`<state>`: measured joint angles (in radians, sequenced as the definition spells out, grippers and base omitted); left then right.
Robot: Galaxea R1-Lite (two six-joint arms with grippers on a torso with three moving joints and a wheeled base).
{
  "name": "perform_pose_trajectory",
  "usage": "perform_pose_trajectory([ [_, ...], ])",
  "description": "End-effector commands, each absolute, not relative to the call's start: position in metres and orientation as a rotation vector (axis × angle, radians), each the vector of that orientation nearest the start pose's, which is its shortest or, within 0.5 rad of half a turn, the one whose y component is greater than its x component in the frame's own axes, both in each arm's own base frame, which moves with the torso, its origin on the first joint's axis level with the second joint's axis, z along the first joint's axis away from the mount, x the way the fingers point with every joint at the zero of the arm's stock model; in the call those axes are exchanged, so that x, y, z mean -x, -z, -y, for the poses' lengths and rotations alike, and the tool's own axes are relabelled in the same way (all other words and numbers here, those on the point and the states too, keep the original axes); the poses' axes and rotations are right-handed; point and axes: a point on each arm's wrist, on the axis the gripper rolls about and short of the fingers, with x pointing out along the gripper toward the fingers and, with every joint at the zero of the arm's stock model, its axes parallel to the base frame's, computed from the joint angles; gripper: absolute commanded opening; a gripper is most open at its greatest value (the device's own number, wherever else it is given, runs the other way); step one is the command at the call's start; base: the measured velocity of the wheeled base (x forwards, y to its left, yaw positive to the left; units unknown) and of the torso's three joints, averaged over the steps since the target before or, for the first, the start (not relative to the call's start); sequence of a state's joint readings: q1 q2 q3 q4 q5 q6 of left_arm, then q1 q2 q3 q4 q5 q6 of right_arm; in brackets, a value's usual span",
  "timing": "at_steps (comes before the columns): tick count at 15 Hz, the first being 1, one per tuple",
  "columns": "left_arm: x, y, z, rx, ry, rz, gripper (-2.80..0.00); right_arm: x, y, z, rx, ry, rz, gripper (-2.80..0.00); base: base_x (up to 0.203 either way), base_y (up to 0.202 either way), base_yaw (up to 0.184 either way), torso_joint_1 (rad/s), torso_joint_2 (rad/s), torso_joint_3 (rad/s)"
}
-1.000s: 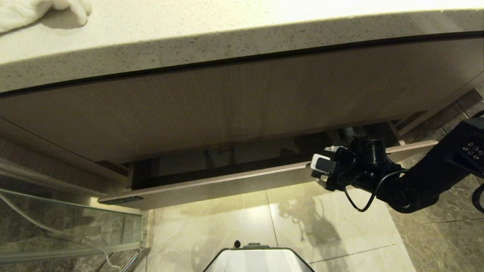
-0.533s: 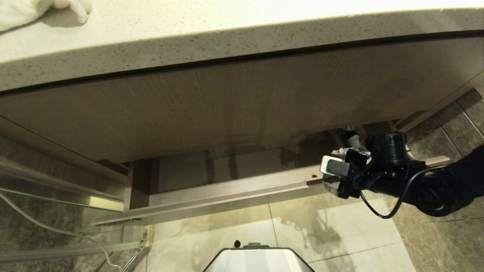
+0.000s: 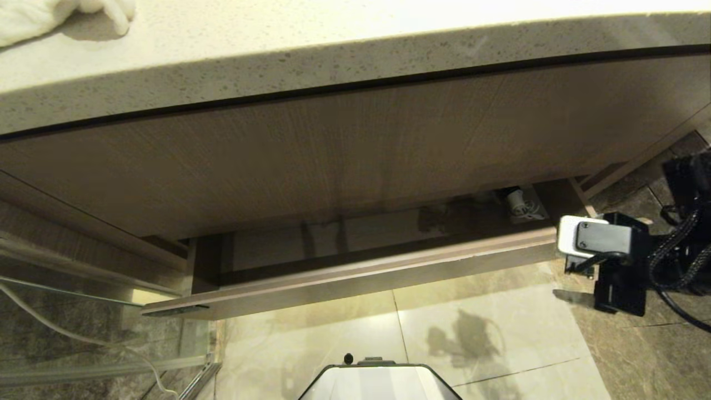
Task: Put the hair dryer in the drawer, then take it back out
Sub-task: Pull open the drawer
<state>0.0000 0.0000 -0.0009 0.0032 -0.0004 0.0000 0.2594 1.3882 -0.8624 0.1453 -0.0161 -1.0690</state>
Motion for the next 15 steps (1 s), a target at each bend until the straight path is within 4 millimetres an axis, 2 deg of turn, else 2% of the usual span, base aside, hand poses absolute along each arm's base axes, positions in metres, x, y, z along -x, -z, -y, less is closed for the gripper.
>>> perform_pose_trajectory([
  [1,0.023,-0.075,0.0,0.0,0.0,-0.002,-2.8,-0.193,-0.241,-0.048,1.009,-0.428,-0.498,-2.8,0.0,0.0,0.0,0.0,0.0,0.0],
  [3,0.023,-0.075,0.0,0.0,0.0,-0.002,-2.8,-0.201,-0.247,-0.047,0.857,-0.228,-0.607,-2.8,0.0,0.0,0.0,0.0,0.0,0.0],
  [5,0.023,-0.075,0.0,0.0,0.0,-0.002,-2.8,-0.209,-0.242,-0.044,0.722,-0.105,-0.704,-2.8,0.0,0.0,0.0,0.0,0.0,0.0],
  [7,0.023,-0.075,0.0,0.0,0.0,-0.001,-2.8,-0.22,-0.227,-0.034,0.589,0.01,-0.828,-2.8,0.0,0.0,0.0,0.0,0.0,0.0],
  [10,0.023,-0.076,0.0,0.0,0.0,0.0,-2.8,-0.239,-0.21,-0.024,0.487,0.095,-0.916,-2.8,0.0,0.0,0.0,0.0,0.0,0.0],
  [15,0.023,-0.075,0.0,0.0,0.0,-0.002,-2.8,-0.277,-0.17,-0.005,0.135,0.339,-1.0,-2.8,0.0,0.0,0.0,0.0,0.0,0.0],
])
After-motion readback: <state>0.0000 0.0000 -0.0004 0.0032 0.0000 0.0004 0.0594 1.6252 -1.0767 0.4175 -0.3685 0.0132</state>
